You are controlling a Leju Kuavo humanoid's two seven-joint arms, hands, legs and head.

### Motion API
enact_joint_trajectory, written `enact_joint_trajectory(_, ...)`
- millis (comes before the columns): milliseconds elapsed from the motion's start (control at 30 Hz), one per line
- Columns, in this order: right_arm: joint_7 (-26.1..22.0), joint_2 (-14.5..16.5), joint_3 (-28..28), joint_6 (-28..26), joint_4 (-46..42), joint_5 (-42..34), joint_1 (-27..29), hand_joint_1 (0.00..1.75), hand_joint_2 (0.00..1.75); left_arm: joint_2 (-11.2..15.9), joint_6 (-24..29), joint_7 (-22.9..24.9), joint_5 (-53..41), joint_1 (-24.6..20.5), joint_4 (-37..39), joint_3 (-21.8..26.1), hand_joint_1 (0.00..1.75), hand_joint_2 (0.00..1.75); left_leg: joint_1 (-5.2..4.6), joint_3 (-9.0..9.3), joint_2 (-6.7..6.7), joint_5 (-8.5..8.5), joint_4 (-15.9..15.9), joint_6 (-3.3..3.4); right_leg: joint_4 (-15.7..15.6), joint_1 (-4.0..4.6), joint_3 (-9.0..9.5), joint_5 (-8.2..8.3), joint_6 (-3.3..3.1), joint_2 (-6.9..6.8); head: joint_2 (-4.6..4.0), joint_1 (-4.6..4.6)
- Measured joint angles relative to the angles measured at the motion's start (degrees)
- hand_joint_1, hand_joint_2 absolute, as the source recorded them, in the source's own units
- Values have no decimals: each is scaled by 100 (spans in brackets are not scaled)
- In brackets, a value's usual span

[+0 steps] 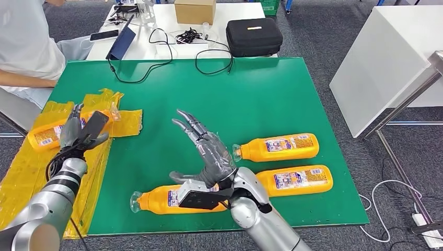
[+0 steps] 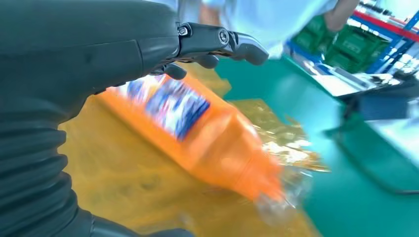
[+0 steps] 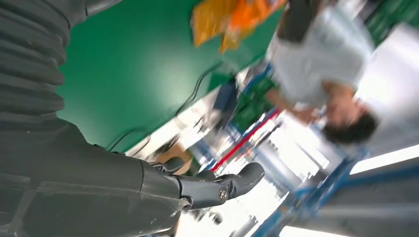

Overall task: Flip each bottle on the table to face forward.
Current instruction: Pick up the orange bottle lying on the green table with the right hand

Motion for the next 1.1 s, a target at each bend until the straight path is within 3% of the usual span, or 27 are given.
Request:
enact_joint_trajectory(167,-390,-219,151,687,58,-427,-118,0,175,-191,-839,-546,1212,-43,-317,582,0,175,0,0,0,0,0,0,0,0,1,0,0,0,0,1)
enact_joint_trajectory(633,-457,-383,209,786,60,-479,-135,0,175,-299,-977,-618,1380,-38,-519,822,0,175,0,0,0,0,0,0,0,0,1,0,0,0,0,0)
enact_joint_trajectory(800,-610,-1247,481,1282,-55,-359,-149,0,175,-474,-1424,-847,2317,312,-1284,731,0,175,-5,-1,-1,-1,2,1,-2,-4,3,0,1,0,0,0)
enact_joint_trajectory(1100,-534,-1695,751,1537,-31,-241,-269,0,175,-556,-1400,-805,2671,387,-1475,551,0,175,-3,0,0,-1,2,1,-2,-1,2,1,1,0,0,-2)
